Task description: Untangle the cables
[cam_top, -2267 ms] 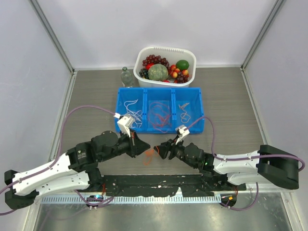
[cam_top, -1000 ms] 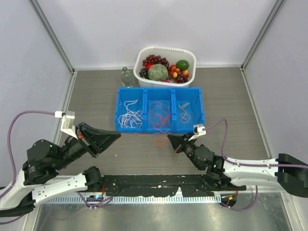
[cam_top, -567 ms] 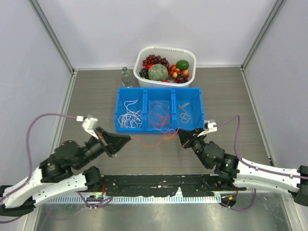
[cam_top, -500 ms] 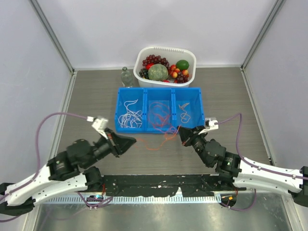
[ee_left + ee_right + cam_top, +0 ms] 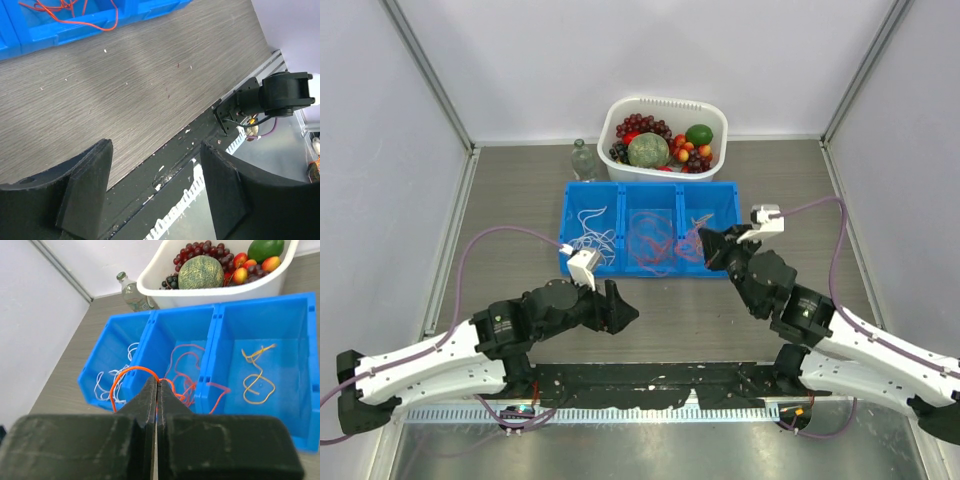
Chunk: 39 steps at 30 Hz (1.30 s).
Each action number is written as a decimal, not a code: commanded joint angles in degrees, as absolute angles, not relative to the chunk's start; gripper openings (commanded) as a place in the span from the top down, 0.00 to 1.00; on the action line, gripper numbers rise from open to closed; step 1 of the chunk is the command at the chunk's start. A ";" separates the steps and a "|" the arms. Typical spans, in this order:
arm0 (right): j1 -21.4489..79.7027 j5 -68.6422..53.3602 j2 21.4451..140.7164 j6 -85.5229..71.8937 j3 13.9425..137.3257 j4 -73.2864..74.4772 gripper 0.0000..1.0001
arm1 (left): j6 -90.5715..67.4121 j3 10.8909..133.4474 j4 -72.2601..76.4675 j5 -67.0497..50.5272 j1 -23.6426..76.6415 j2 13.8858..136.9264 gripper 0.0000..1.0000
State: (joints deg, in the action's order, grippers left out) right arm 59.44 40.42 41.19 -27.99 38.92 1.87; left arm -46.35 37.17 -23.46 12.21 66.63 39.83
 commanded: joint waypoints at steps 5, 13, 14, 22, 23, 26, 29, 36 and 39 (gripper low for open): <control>49.75 29.27 52.19 -25.58 52.19 3.69 0.99 | -47.46 38.23 -25.66 15.99 66.62 34.55 0.22; 47.90 33.92 63.62 -20.74 57.56 0.70 0.99 | -48.51 38.06 -29.00 17.75 66.71 29.97 0.21; 47.64 33.66 65.20 -20.74 57.83 0.36 0.99 | -48.60 38.14 -29.26 17.84 66.71 29.71 0.21; 46.14 33.93 76.45 -20.13 61.17 -0.35 0.99 | -48.96 38.41 -30.32 17.49 66.62 29.44 0.21; 46.23 32.79 77.16 -19.60 62.13 2.52 0.95 | -49.22 38.32 -30.41 17.49 66.62 29.36 0.21; 46.23 28.84 80.24 -19.16 64.85 6.67 0.67 | -49.74 37.88 -30.15 17.23 66.71 29.01 0.21; 46.14 26.64 78.76 -19.77 63.37 6.77 0.46 | -49.75 37.53 -29.62 17.23 66.62 29.09 0.20; 46.14 24.53 70.76 -20.65 57.23 5.63 0.43 | -48.87 37.79 -28.13 16.79 66.62 31.55 0.20; 46.23 23.03 64.45 -20.22 52.40 3.35 0.43 | -48.25 37.71 -26.99 16.70 66.71 32.78 0.20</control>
